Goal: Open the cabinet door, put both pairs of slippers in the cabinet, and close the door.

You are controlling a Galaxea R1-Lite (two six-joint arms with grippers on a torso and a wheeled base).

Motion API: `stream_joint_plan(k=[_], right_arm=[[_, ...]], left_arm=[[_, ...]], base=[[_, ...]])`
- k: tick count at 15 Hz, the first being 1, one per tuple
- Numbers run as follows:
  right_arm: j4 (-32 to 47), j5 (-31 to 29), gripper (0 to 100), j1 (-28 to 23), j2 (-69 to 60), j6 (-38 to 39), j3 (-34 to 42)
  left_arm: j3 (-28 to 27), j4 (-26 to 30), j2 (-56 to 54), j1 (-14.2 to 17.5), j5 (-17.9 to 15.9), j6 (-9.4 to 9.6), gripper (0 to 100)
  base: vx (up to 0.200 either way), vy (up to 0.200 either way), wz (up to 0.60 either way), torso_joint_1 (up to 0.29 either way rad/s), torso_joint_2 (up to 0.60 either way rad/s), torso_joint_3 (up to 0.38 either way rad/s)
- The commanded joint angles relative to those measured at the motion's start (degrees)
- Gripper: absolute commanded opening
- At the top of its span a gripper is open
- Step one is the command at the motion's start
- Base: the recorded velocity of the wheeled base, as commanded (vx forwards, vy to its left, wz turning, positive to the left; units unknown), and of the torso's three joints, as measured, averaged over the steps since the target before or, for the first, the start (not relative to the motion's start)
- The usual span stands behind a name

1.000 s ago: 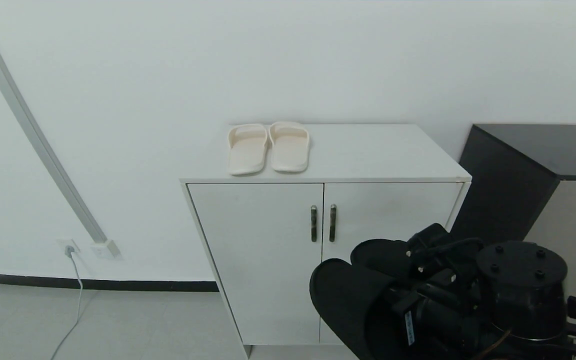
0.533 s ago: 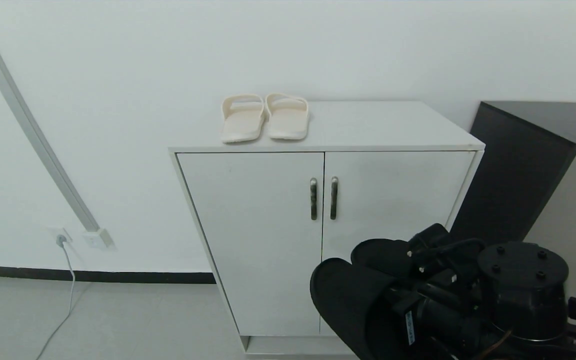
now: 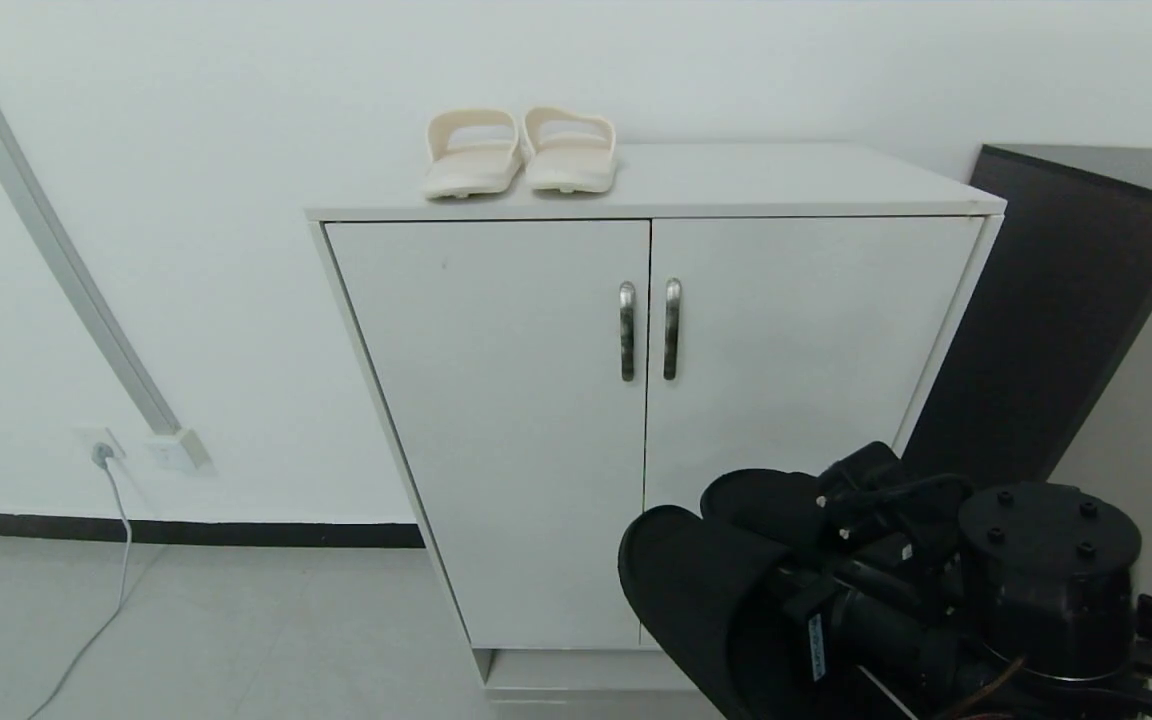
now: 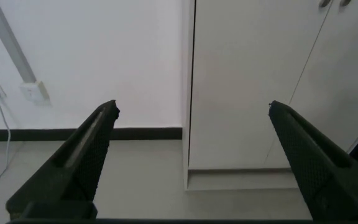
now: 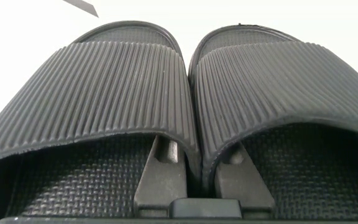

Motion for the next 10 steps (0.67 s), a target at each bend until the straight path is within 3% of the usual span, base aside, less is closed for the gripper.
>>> stream_joint_plan(k=[1, 2, 4, 6, 7, 8, 9, 10], right_arm=[[-0.08, 0.05, 0, 0.08, 0.1, -0.03, 0.04], [-0.08, 0.05, 0, 0.08, 0.27, -0.12, 0.04], [-0.17, 0.41, 0, -0.01, 0.8, 0.06, 0.04], [-0.17, 0.49, 0, -0.01, 0.71, 0.06, 0.04], [-1.05, 0.41, 0, -0.01, 0.54, -0.03, 0.04], [-1.67, 0.49, 0, 0.08, 0.54, -0.03, 0.3], [-1.84, 0.49, 0, -0.01, 0.54, -0.03, 0.39], [-1.84, 0.49, 0, -0.01, 0.8, 0.06, 0.57]], left_arm=[[-9.07, -0.4, 9.32, -0.2, -0.73, -3.67, 100], [-10.65, -0.66, 13.19, -1.17, -2.49, -4.02, 100], [-11.17, -6.46, 24.88, -3.63, -7.32, -5.42, 100], [-11.35, -11.56, 31.47, -5.12, -11.89, -5.34, 100], [-12.58, -16.66, 38.67, -5.83, -16.99, -5.16, 100], [-13.9, -19.65, 43.77, -5.91, -18.57, -4.55, 100], [-16.36, -22.99, 49.57, -5.91, -18.92, -1.56, 100], [-19.17, -26.94, 55.37, -5.91, -19.1, -0.06, 100]], base=[[0.0, 0.0, 0.0, -0.066, 0.45, 0.378], [0.0, 0.0, 0.0, -0.041, 0.45, 0.378], [0.0, 0.0, 0.0, -0.036, 0.43, 0.408], [0.0, 0.0, 0.0, -0.002, 0.25, 0.237], [0.0, 0.0, 0.0, 0.002, 0.09, 0.09], [0.0, 0.0, 0.0, -0.002, 0.06, 0.041], [0.0, 0.0, 0.0, 0.0, 0.0, 0.0], [0.0, 0.0, 0.0, 0.0, 0.0, 0.0]])
